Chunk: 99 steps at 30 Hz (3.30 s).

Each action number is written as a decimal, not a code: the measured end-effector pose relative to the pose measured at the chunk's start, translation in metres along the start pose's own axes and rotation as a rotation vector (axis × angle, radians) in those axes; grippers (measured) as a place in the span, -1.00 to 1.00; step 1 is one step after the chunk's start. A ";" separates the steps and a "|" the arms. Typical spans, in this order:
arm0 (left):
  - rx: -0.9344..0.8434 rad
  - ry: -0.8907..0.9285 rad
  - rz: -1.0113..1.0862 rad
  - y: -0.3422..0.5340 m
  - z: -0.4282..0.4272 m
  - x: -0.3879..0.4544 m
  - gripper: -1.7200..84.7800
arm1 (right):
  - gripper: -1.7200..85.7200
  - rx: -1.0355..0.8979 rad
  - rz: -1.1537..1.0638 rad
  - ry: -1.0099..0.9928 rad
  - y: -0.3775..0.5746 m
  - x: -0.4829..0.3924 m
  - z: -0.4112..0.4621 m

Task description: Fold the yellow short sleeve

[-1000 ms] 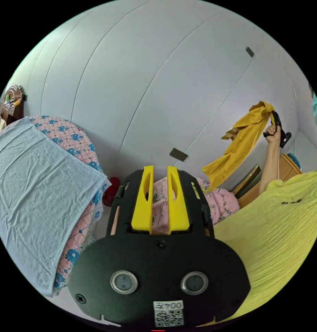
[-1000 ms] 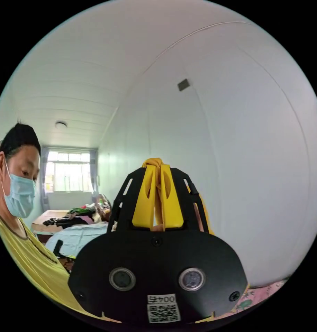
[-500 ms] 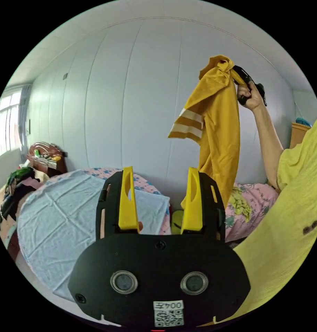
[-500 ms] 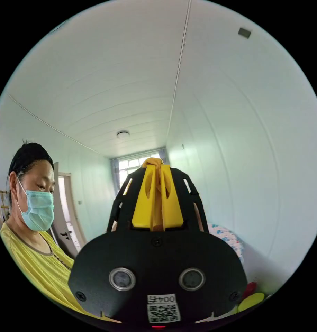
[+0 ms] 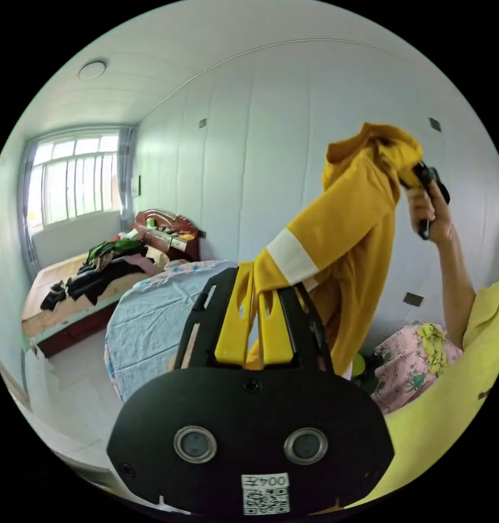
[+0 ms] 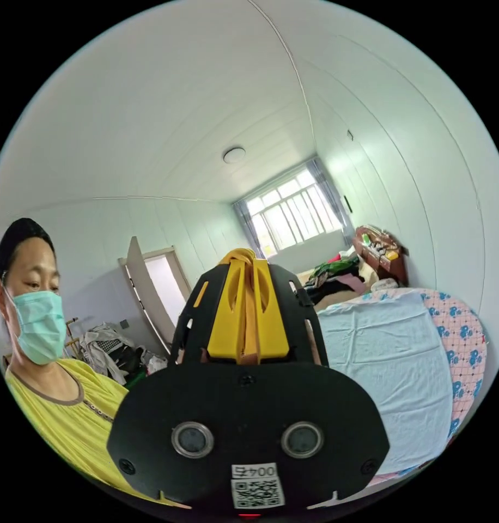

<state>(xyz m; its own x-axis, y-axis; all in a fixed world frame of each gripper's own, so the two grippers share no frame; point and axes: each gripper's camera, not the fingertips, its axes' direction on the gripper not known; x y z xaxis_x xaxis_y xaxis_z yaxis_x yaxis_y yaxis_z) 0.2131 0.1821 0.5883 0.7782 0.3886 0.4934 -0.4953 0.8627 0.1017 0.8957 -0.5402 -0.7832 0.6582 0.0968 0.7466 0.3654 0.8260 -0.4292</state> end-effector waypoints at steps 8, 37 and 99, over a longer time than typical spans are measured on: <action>-0.166 0.268 -0.364 0.034 0.023 -0.130 -0.97 | -0.88 -0.294 0.337 0.067 0.052 0.209 0.136; -0.644 1.081 0.298 0.192 0.262 -0.055 -0.96 | -0.81 -0.171 1.240 0.327 0.290 0.289 0.339; -0.502 0.284 0.103 0.243 0.176 -0.099 -0.93 | -0.75 -1.126 0.005 1.178 0.293 0.257 0.546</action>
<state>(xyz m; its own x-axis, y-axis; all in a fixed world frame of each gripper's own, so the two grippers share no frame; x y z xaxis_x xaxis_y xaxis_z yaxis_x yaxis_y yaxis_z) -0.0520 0.2966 0.7159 0.8429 0.4905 0.2213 -0.3845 0.8367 -0.3900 0.8119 0.0297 -0.4395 0.5779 -0.7933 0.1915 0.2832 -0.0251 -0.9587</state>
